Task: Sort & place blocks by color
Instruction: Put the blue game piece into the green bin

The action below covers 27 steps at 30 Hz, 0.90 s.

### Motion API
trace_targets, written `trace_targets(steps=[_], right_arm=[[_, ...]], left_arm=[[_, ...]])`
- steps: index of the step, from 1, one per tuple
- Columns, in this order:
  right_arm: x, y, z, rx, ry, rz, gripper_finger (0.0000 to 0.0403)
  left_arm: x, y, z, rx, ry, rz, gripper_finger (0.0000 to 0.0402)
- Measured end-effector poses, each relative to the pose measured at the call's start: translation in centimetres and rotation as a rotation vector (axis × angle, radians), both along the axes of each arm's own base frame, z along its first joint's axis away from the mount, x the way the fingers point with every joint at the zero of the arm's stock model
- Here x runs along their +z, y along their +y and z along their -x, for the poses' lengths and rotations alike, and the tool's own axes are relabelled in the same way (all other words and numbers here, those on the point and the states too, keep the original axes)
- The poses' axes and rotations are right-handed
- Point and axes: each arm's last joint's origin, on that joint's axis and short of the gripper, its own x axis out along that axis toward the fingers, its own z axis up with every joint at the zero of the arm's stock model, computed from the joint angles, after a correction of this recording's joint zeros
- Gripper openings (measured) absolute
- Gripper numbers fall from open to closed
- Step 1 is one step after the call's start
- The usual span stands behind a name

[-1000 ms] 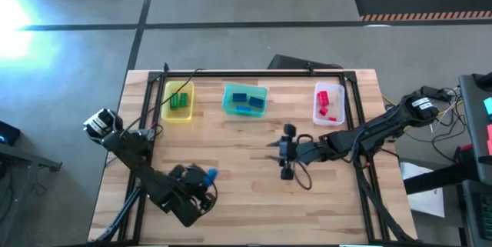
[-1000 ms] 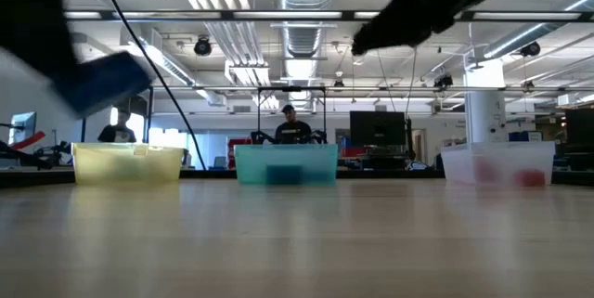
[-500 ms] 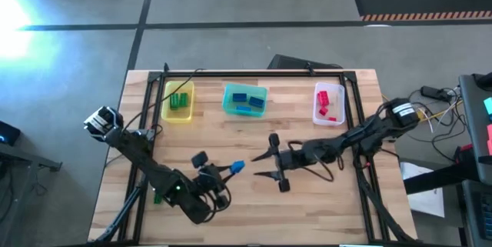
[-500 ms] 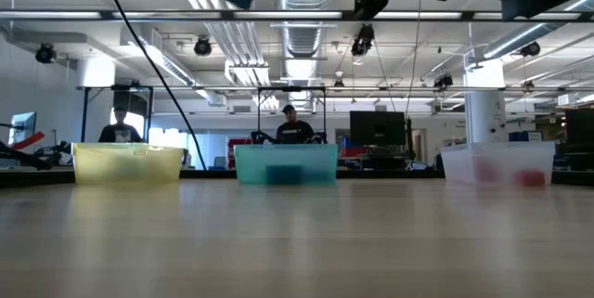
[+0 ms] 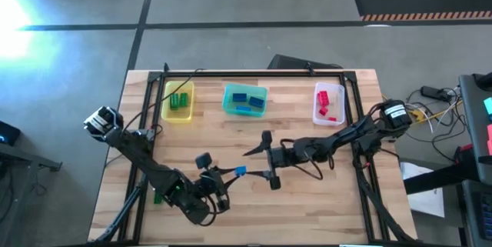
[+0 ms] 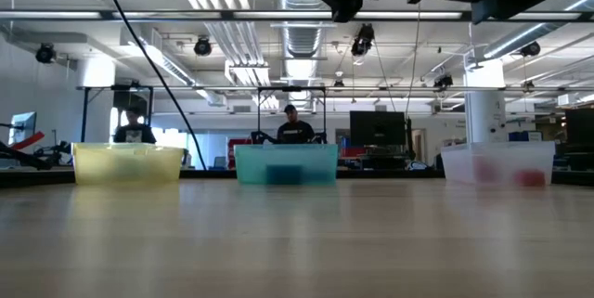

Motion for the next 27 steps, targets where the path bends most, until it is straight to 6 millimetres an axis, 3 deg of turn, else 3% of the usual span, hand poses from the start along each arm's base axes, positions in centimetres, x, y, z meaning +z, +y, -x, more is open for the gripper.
trace_targets(steps=[17,27], right_arm=[[1.0,-0.2,0.2,-0.015,-0.02,0.018,0.0256],[1.4,0.2,-0.9,0.037,-0.045,0.075,0.0245]], left_arm=[[0.1,0.4,0.1,0.093,-0.045,-0.063,0.0082],[0.2,0.5,-0.1,0.101,-0.059,-0.051,0.0083]])
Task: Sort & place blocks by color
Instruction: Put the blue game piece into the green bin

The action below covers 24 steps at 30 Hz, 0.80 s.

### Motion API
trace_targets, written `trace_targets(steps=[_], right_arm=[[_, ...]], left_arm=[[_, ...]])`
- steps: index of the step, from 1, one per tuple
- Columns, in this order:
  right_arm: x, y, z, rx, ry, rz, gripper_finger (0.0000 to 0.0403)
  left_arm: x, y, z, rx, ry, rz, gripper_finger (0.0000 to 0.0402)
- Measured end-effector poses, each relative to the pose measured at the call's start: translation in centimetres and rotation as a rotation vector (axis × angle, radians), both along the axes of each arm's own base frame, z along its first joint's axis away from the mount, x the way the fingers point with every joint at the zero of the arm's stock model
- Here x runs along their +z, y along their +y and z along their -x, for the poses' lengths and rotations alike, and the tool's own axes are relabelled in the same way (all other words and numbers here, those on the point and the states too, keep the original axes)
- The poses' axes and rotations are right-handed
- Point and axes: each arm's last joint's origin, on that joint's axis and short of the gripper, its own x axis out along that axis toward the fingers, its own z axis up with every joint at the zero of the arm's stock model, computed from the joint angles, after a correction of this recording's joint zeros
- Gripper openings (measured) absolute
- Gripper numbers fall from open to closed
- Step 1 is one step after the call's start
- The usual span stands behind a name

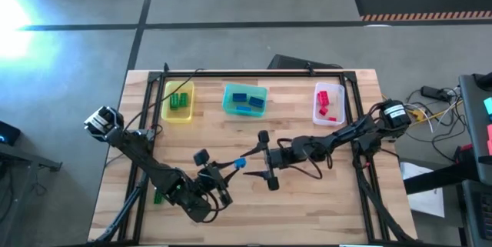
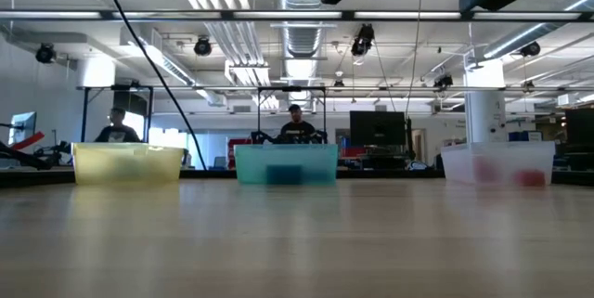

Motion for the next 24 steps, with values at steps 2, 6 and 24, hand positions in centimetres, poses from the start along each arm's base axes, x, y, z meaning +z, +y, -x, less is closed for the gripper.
trace_targets(steps=[2,6,24], right_arm=[[0.1,0.0,-0.01,-0.002,-0.011,0.015,0.0241],[0.2,0.01,-0.03,-0.004,-0.019,0.033,0.0228],[0.65,-0.51,-0.51,-0.026,-0.014,0.017,0.0113]], left_arm=[[0.0,0.02,-0.01,0.001,0.0,0.0,0.0083],[0.0,0.07,-0.05,0.002,0.0,0.0,0.0083],[-0.19,0.82,-0.64,0.024,0.009,-0.001,0.0083]])
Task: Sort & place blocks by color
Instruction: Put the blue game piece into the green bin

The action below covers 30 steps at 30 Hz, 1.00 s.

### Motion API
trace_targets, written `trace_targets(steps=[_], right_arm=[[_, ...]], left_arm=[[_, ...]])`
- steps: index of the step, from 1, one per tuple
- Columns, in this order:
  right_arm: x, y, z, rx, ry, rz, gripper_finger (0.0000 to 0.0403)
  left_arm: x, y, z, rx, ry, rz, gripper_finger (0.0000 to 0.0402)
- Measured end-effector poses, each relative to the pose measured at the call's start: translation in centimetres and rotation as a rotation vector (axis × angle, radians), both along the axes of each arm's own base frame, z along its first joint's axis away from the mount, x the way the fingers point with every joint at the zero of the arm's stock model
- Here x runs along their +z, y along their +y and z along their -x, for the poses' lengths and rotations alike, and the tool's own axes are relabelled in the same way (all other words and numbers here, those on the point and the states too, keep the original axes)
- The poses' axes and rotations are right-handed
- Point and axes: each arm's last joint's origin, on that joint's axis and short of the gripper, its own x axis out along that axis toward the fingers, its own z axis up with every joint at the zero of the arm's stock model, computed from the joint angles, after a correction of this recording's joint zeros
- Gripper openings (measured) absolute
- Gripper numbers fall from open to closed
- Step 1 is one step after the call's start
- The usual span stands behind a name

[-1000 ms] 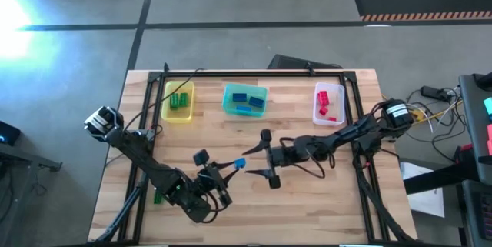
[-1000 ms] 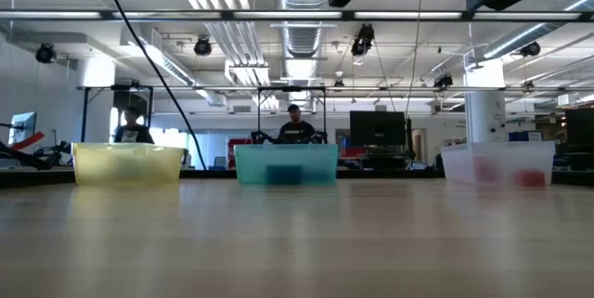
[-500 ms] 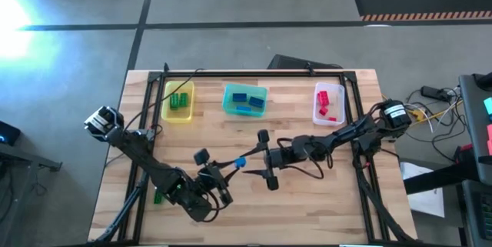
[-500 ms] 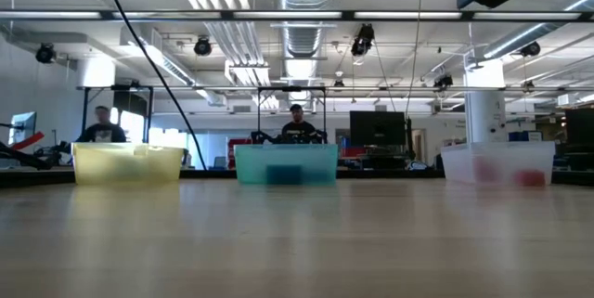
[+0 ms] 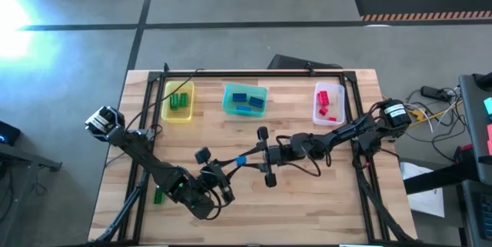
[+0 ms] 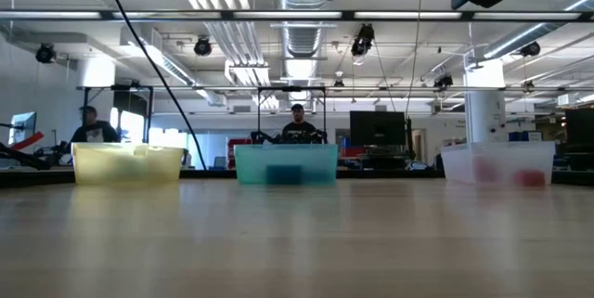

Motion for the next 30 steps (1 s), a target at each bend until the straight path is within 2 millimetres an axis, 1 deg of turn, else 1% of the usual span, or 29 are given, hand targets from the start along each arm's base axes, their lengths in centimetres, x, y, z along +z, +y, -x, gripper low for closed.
trace_targets(steps=[2,3,7,15,17,19,21,23,26,28,30], right_arm=[[-0.1,-0.2,-0.1,0.005,0.01,-0.008,0.009],[-0.1,-0.3,-0.1,0.005,0.012,-0.008,0.0085],[-0.2,-0.4,-0.1,0.002,0.019,-0.004,0.0085],[-0.8,-0.8,-0.3,-0.03,0.071,0.028,0.0085],[-1.0,-1.2,-0.3,-0.069,0.089,0.03,0.0085],[-1.4,-1.8,-0.4,-0.146,0.134,0.064,0.0085],[-2.2,-2.7,-0.5,-0.279,0.206,0.138,0.0086],[-2.8,-4.1,-0.4,-0.483,0.281,0.213,0.0088],[-3.3,-7.2,-0.1,-0.812,0.373,0.294,0.0089],[-3.4,-9.7,0.0,-0.907,0.394,0.268,0.0089],[-3.5,-12.2,0.0,-0.886,0.391,0.182,0.009]], left_arm=[[-0.1,0.0,0.0,-0.002,0.005,-0.004,0.0083],[-0.1,0.0,0.0,-0.002,0.006,-0.004,0.0083],[-0.1,0.0,0.0,-0.001,0.006,-0.004,0.0095],[0.0,0.3,-0.2,0.027,-0.013,-0.007,0.016],[0.0,0.4,-0.2,0.029,-0.011,-0.009,0.0177],[0.0,0.4,-0.2,0.03,-0.01,-0.011,0.0195],[0.0,0.4,-0.2,0.03,-0.009,-0.012,0.021],[-0.1,0.5,-0.2,0.032,-0.007,-0.014,0.022],[-0.5,0.6,-0.1,0.035,0.002,-0.02,0.0227],[-0.6,0.8,-0.2,0.04,-0.001,-0.017,0.0228],[-0.9,1.0,-0.2,0.048,-0.001,-0.015,0.0228]])
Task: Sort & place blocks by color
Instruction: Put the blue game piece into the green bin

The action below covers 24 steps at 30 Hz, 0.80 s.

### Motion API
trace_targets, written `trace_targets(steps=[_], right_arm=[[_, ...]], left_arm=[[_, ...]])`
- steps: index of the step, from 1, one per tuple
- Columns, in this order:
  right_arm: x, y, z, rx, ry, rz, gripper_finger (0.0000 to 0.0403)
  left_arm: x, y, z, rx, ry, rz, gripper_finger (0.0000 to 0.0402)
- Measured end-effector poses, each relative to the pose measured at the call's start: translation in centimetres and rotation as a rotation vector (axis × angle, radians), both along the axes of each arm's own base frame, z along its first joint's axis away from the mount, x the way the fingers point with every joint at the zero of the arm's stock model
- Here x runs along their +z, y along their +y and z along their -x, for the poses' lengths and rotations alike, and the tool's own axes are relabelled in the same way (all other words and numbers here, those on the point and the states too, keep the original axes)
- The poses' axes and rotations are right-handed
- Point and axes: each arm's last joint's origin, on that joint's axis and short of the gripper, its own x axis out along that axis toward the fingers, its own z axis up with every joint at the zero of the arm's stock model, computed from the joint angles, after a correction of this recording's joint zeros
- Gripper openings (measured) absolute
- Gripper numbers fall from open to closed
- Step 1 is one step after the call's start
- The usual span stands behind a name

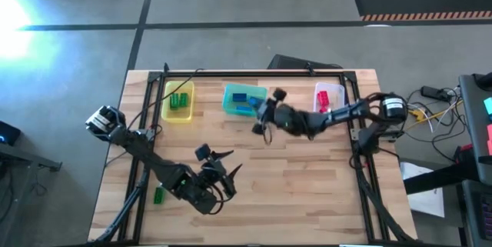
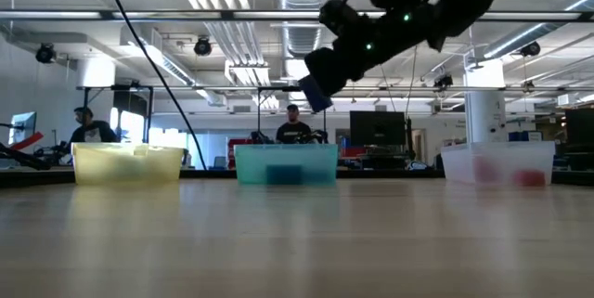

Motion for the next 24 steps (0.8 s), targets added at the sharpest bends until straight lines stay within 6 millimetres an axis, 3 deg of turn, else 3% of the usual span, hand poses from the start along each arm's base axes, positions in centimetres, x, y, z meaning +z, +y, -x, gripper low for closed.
trace_targets(steps=[5,9,16,24], right_arm=[[-1.1,-5.5,0.4,0.073,-0.128,-0.284,0.0091],[-1.8,-8.1,0.9,0.02,-0.163,-0.349,0.0091],[-3.9,-9.2,0.9,0.008,-0.123,-0.41,0.0102],[-3.7,-9.2,0.9,0.01,-0.13,-0.408,0.0148]], left_arm=[[-0.5,0.5,-0.2,0.02,-0.02,0.021,0.0228],[-0.7,0.5,-0.1,0.019,-0.018,0.02,0.0228],[-0.7,0.5,-0.1,0.018,-0.014,0.017,0.0228],[-0.8,0.5,-0.1,0.016,-0.012,0.018,0.0228]])
